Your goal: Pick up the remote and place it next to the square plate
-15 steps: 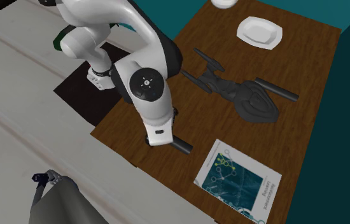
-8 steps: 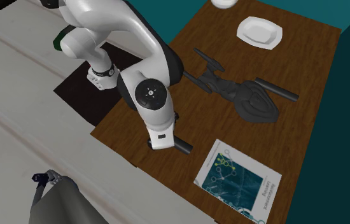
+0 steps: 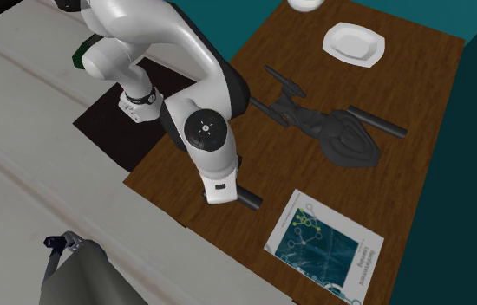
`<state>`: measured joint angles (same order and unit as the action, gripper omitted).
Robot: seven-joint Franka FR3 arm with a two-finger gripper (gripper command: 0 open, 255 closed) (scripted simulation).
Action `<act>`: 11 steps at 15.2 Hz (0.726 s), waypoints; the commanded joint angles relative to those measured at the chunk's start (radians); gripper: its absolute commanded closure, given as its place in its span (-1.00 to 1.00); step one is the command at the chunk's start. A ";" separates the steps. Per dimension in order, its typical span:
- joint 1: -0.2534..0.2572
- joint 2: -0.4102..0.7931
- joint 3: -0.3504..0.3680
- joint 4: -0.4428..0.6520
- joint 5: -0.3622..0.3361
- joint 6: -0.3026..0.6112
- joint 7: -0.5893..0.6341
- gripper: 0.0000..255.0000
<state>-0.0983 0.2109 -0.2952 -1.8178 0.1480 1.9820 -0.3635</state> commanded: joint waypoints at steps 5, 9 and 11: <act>0.001 -0.001 0.001 -0.002 0.000 0.001 0.002 1.00; 0.000 0.000 0.000 0.000 0.000 0.000 0.000 1.00; 0.000 -0.008 -0.001 0.017 -0.004 -0.024 0.004 1.00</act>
<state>-0.0981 0.2063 -0.2959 -1.8062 0.1458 1.9673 -0.3612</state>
